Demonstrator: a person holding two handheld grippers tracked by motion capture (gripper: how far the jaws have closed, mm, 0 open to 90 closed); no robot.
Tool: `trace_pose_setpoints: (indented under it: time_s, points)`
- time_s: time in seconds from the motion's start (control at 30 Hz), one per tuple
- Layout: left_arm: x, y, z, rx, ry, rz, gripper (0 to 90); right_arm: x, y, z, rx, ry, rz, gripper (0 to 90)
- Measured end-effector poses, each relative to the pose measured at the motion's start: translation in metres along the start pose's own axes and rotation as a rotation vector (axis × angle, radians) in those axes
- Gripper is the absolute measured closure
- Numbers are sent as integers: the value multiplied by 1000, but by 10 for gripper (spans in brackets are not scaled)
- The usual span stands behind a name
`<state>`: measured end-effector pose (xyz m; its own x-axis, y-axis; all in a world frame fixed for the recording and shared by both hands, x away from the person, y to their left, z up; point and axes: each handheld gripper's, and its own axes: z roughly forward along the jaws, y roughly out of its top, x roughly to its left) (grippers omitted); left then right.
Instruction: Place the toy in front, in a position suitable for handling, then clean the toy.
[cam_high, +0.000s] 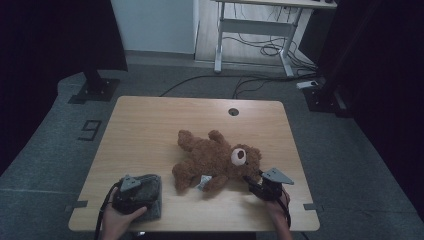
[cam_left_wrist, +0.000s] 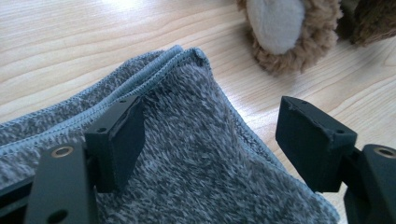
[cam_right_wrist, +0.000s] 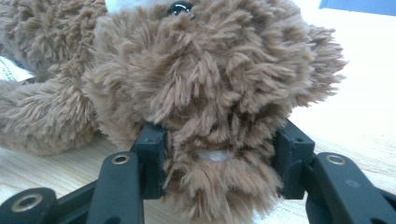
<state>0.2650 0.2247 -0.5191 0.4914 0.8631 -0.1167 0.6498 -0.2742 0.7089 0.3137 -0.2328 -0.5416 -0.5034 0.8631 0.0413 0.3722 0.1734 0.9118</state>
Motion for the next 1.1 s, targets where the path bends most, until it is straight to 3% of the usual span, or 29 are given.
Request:
trace_pose_setpoints:
  time_s: [0.27,0.3,0.47,0.53,0.57,0.6,0.63,0.7,0.8,0.93,1.03,1.07,1.1]
  points:
    - [-1,-6,16,35,22,10,212,0,0,0,-3,-2,6,484]
    - [-4,-7,20,44,45,24,215,0,0,0,-2,-2,4,484]
    - [-8,-9,26,47,106,74,252,0,0,0,-2,-2,3,483]
    - [-8,-9,26,44,112,77,266,0,0,0,-2,-2,4,482]
    - [-8,-9,25,42,113,78,319,0,0,0,-2,-3,3,482]
    - [-7,-10,25,36,113,79,319,0,0,0,-2,-3,3,482]
    - [-3,-11,23,16,127,75,442,0,0,0,-2,-3,2,481]
    - [1,-12,21,8,137,68,571,0,0,0,-1,-3,3,481]
    - [3,-12,19,3,146,57,696,0,0,0,-2,-3,4,480]
    - [7,-13,15,-26,128,35,756,0,-1,1,-1,-3,6,480]
    - [9,-9,1,-123,90,13,761,0,-2,1,-4,1,15,480]
    - [9,-9,1,-123,90,13,761,0,-2,1,-4,1,15,480]
    - [11,-7,-8,-169,52,-4,761,-1,-2,1,-4,3,19,480]
